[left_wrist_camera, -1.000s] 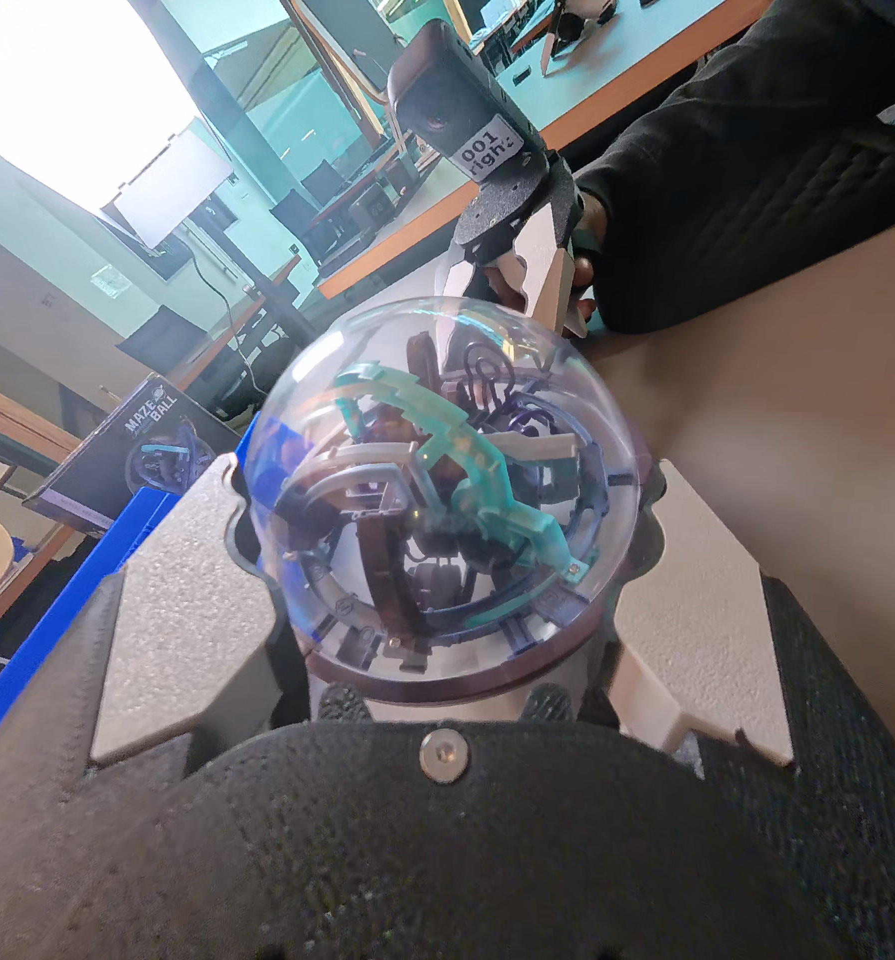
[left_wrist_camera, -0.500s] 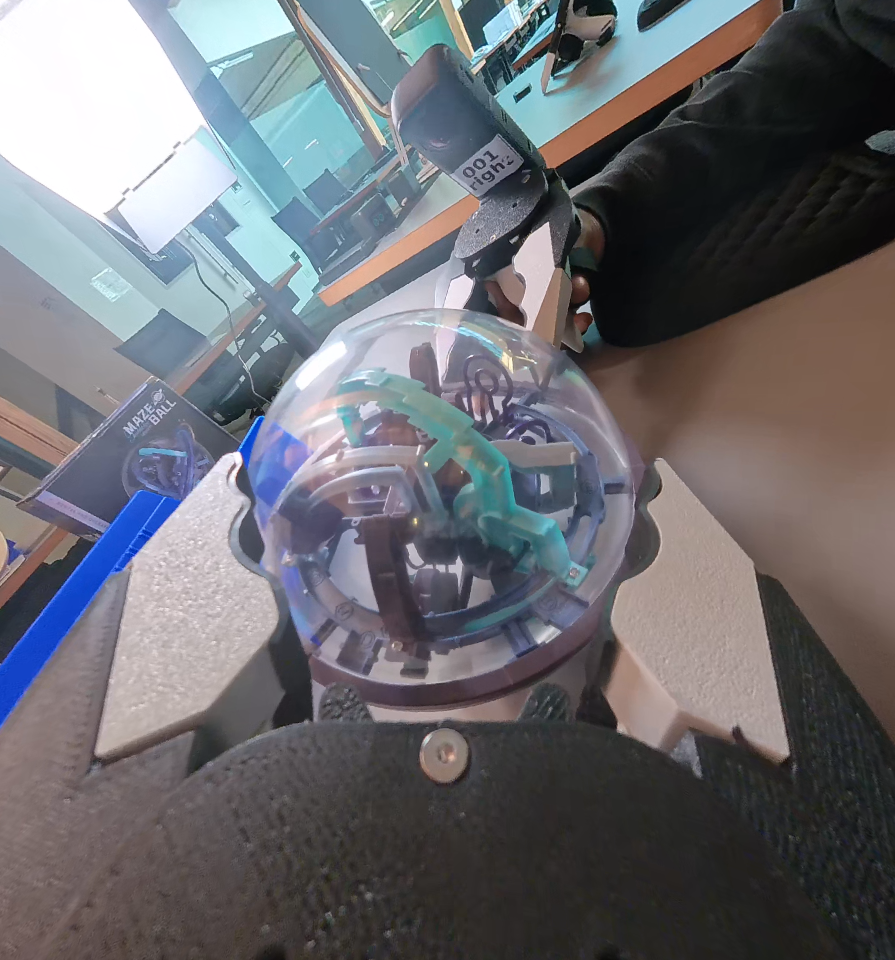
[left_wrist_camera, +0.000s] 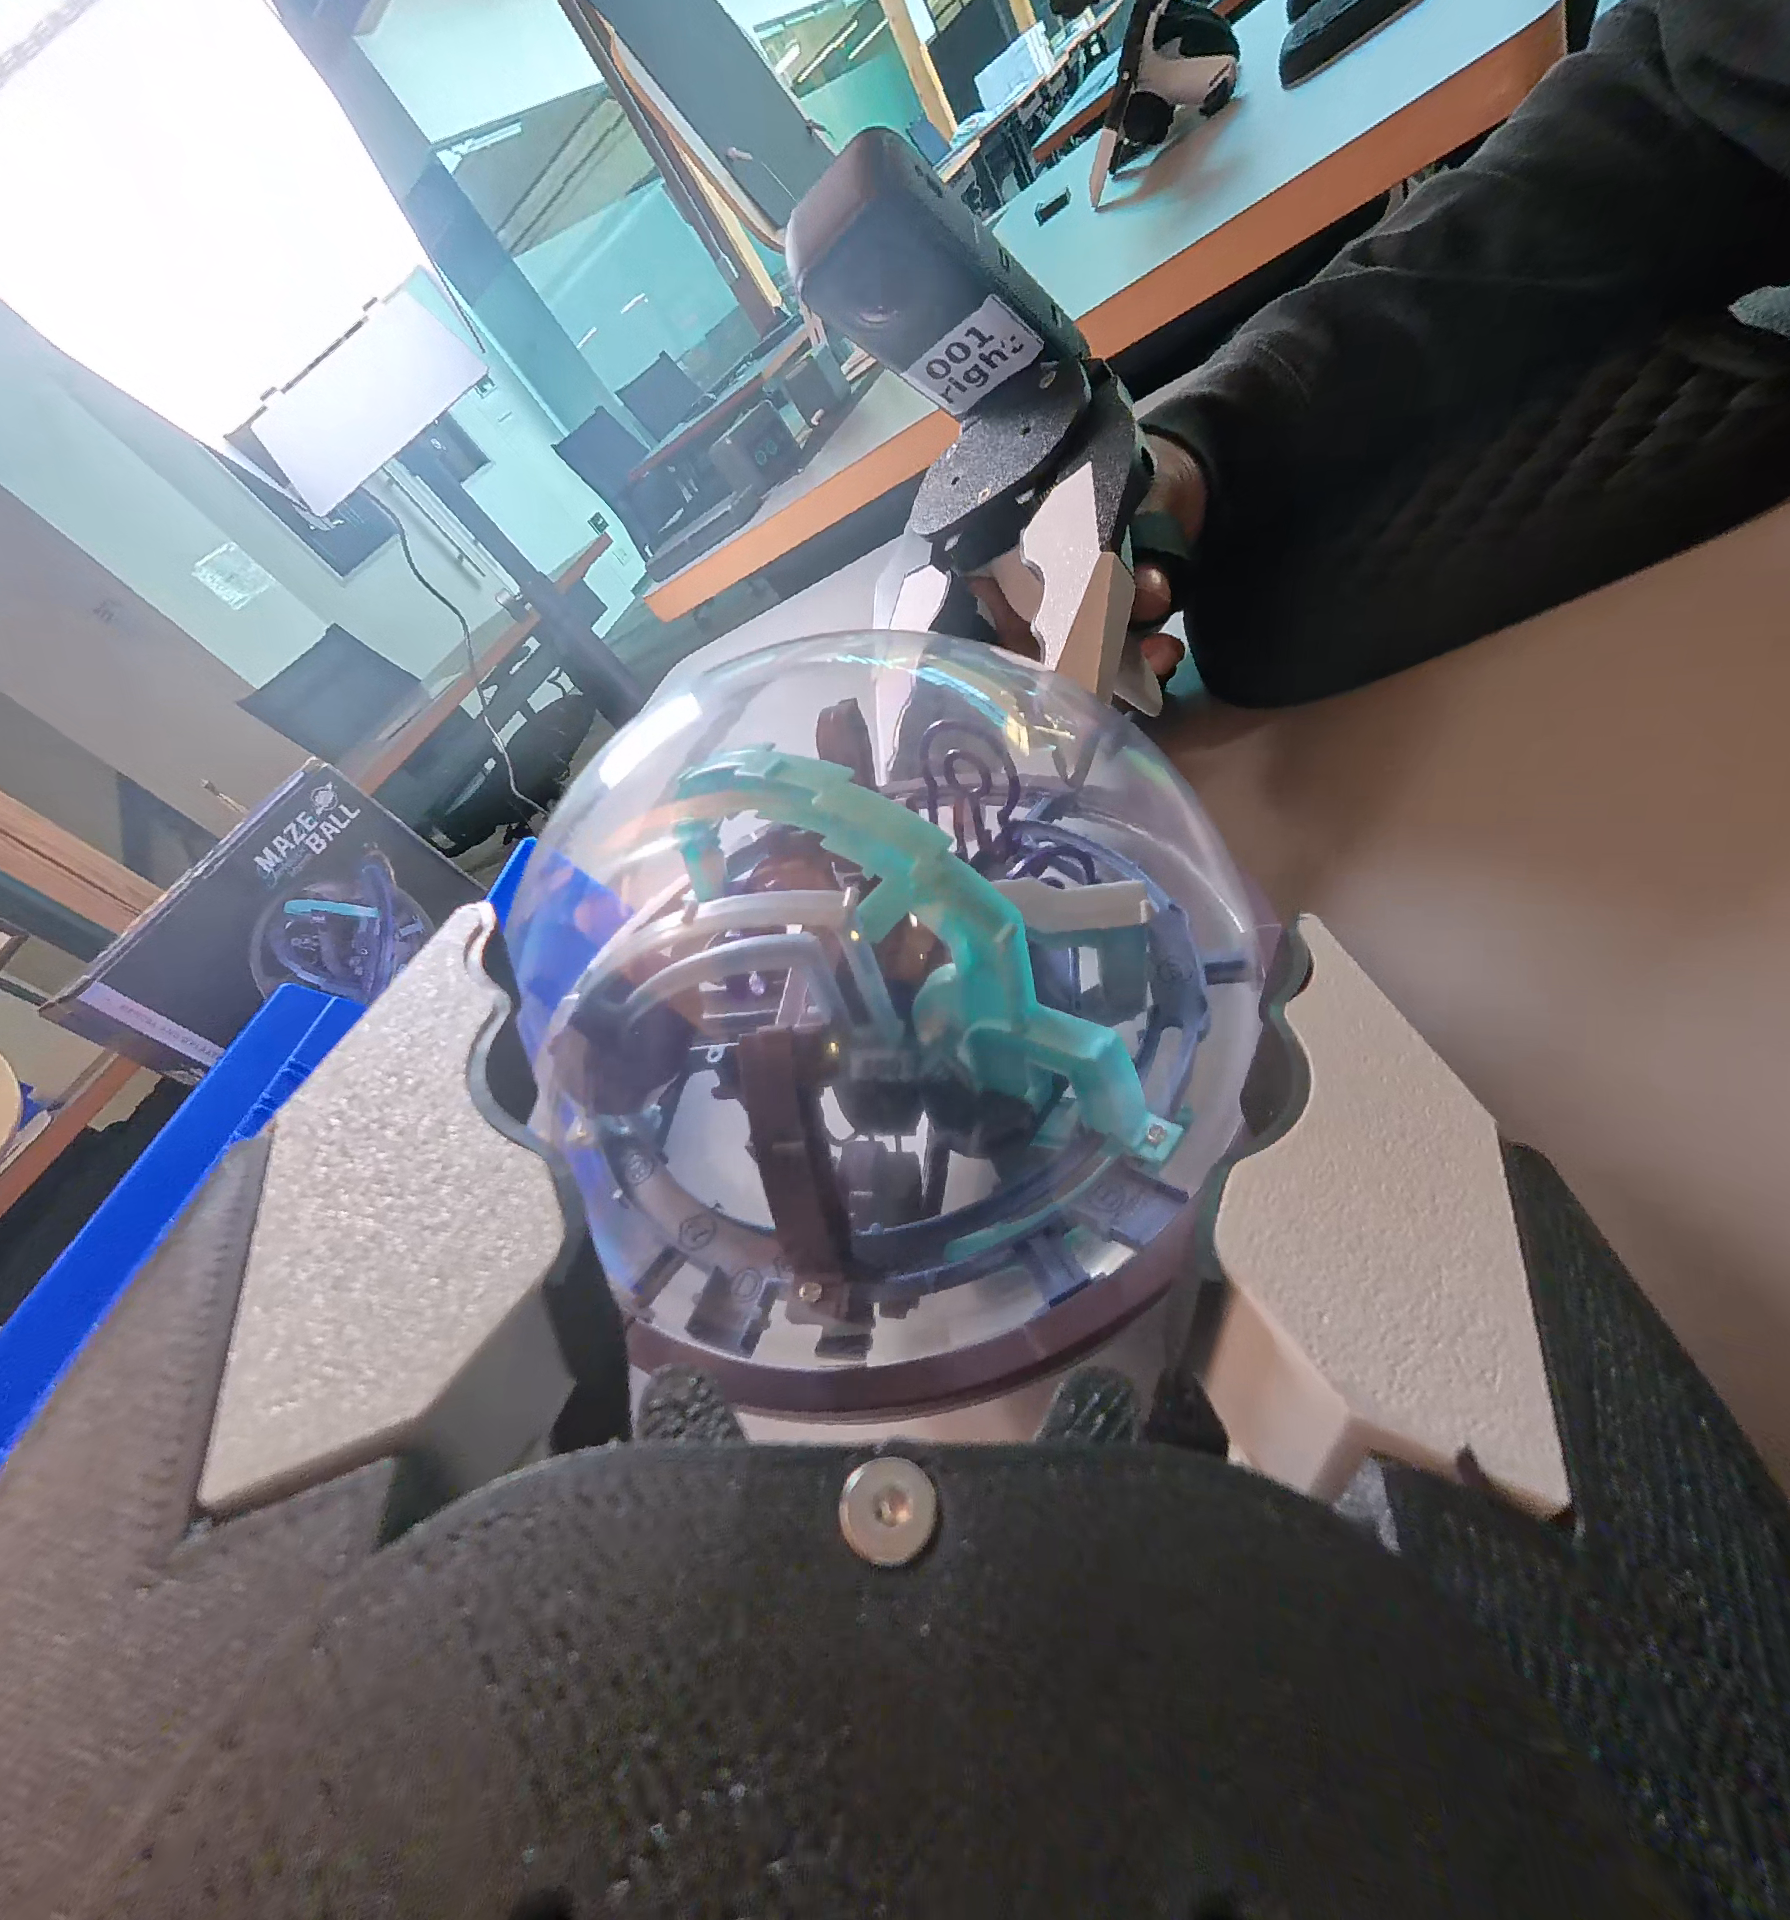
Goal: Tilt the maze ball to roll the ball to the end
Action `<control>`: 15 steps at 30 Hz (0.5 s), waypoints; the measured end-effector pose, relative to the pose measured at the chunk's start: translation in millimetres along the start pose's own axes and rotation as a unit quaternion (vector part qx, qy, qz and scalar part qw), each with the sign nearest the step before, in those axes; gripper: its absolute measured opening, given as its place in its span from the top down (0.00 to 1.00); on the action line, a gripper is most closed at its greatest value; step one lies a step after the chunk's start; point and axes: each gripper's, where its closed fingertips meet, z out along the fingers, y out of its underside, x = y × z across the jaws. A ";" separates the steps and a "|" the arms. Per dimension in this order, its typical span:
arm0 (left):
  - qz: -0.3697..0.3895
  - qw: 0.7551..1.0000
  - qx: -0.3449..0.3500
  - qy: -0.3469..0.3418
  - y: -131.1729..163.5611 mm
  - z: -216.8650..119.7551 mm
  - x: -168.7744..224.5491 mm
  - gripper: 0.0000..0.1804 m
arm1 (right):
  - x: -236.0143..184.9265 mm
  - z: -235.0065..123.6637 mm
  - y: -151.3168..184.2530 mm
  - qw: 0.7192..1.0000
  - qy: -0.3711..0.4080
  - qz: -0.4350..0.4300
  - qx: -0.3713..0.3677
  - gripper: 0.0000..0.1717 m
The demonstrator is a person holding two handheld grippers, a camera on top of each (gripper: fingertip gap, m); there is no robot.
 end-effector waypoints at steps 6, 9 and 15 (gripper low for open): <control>-0.024 1.000 0.005 -0.002 1.5 -0.9 -3.7 0.23 | -8.9 1.4 -0.8 0.999 -0.007 -0.037 0.002 0.67; -0.037 0.999 0.004 -0.005 4.5 -1.3 -6.5 0.22 | -13.9 2.7 -0.1 0.998 -0.011 -0.058 -0.001 0.66; -0.046 0.999 0.001 -0.009 8.7 -0.8 -9.0 0.20 | -17.9 4.5 0.7 0.994 0.003 -0.108 -0.002 0.67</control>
